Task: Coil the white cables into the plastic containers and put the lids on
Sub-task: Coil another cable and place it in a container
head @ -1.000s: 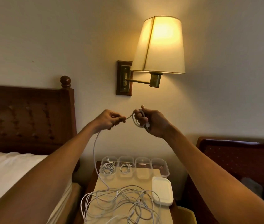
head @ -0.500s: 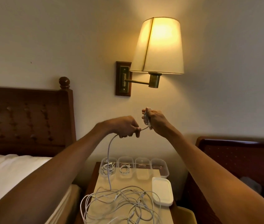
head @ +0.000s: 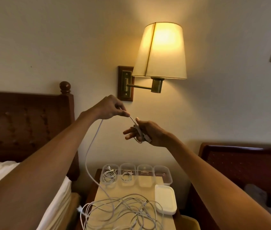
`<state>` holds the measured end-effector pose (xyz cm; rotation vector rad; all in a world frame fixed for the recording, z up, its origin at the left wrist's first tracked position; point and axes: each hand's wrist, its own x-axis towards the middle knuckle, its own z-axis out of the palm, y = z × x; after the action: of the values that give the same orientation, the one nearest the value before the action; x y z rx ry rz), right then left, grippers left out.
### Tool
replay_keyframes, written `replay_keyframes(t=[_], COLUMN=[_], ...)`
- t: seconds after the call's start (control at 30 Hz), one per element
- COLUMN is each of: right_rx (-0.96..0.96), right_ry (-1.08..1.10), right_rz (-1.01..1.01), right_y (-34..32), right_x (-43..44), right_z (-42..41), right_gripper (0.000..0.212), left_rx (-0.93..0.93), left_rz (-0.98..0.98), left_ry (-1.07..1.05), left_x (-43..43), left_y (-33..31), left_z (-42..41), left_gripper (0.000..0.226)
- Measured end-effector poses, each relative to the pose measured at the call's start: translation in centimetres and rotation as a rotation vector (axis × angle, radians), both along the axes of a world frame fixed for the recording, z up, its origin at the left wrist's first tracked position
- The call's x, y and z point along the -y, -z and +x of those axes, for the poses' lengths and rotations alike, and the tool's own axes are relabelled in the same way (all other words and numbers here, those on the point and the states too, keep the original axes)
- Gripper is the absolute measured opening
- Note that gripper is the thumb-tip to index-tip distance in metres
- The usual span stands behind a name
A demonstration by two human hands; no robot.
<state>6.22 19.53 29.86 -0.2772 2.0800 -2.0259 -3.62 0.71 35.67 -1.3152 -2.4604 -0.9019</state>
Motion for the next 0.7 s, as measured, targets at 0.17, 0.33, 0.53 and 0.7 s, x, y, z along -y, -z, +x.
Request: replay_keyframes(t=[0.17,0.33,0.53,0.7], right_rx=[0.010,-0.040,-0.137,-0.210], right_ry=[-0.076,0.128,0.290,0.490], right_rz=[-0.270,-0.544,-0.535,-0.251], right_y=[-1.0,-1.7,-1.7,-0.1], right_x=[-0.2,-0.1,0.7,-0.3], right_z=[0.9,0.2,-1.1,-2.3], right_gripper=[0.044,0.045,0.046,0.034], left_rx=[0.153,0.411,0.477,0.335], left_rz=[0.152,0.021,-0.169,-0.347], left_ry=[-0.030,-0.014,0.021,-0.001], left_x=[0.8,-0.2,-3.0,-4.2], left_y=[4.3,7.2,6.7,4.9], left_z=[-1.0,0.5,3.1,4.4], left_gripper=[0.013,0.030,0.031,0.028])
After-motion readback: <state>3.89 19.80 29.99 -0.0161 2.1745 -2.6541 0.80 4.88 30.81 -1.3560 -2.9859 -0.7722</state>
